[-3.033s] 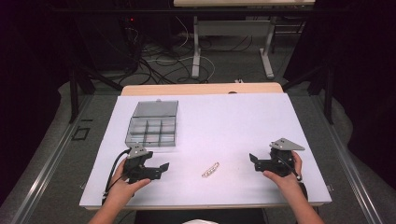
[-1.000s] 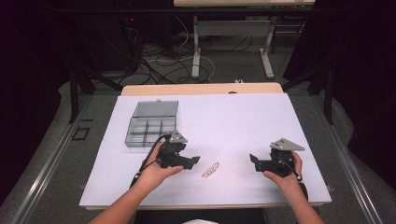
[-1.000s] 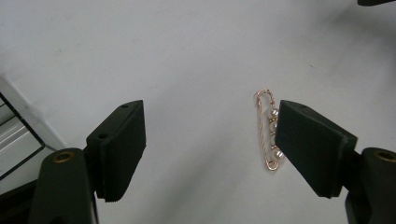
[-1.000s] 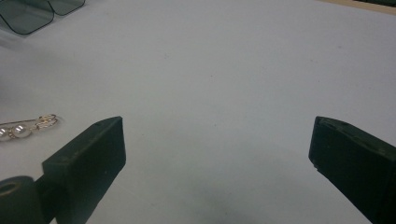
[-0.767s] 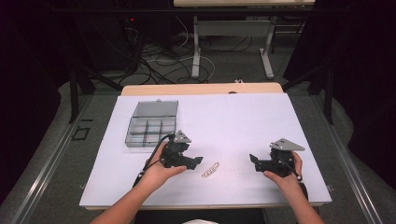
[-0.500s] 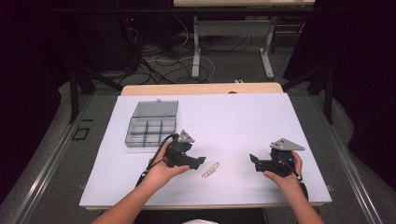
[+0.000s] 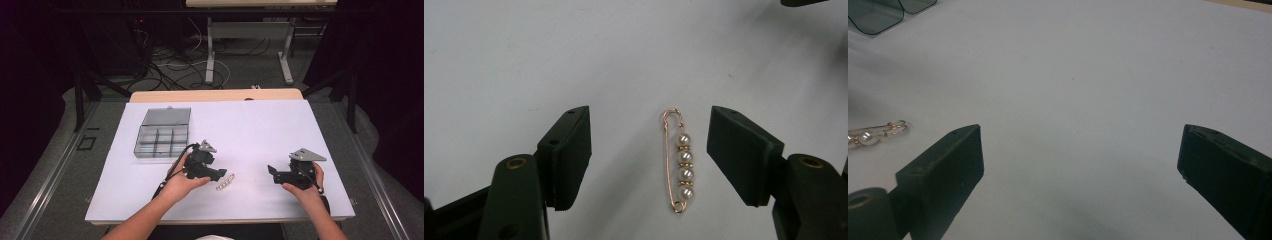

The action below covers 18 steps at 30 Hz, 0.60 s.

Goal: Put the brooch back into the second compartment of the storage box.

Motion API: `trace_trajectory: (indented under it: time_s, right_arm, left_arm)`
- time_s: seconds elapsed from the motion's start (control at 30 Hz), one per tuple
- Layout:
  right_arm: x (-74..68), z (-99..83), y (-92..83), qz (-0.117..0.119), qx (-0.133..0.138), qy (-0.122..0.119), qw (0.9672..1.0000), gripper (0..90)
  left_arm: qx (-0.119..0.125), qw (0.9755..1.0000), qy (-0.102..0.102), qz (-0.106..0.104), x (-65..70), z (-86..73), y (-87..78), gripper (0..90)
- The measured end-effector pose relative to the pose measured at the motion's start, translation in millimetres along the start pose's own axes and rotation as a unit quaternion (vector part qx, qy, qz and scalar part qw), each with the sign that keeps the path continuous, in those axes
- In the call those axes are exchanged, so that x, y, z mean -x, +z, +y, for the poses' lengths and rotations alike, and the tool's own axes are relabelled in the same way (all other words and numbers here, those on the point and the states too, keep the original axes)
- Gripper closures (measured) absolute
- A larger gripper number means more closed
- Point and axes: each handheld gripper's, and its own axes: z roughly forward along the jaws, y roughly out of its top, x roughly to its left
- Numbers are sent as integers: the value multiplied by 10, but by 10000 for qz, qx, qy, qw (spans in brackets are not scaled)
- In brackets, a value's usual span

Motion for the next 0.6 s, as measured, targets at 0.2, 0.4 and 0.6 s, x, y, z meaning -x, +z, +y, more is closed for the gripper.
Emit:
trace_trajectory:
  time_s: [0.2,0.4,0.6]
  right_arm:
    - [3,-2,0,1,-19,-8,10000,42]
    - [4,-3,4,7,-31,-3,10000,42]
    - [9,-6,7,63,-38,9,10000,43]
  left_arm:
    - [-264,9990,-241,-266,5,23,47,383]
    - [-478,9964,-493,-490,34,34,110,459]
    - [-611,9945,-598,-605,65,39,172,530]
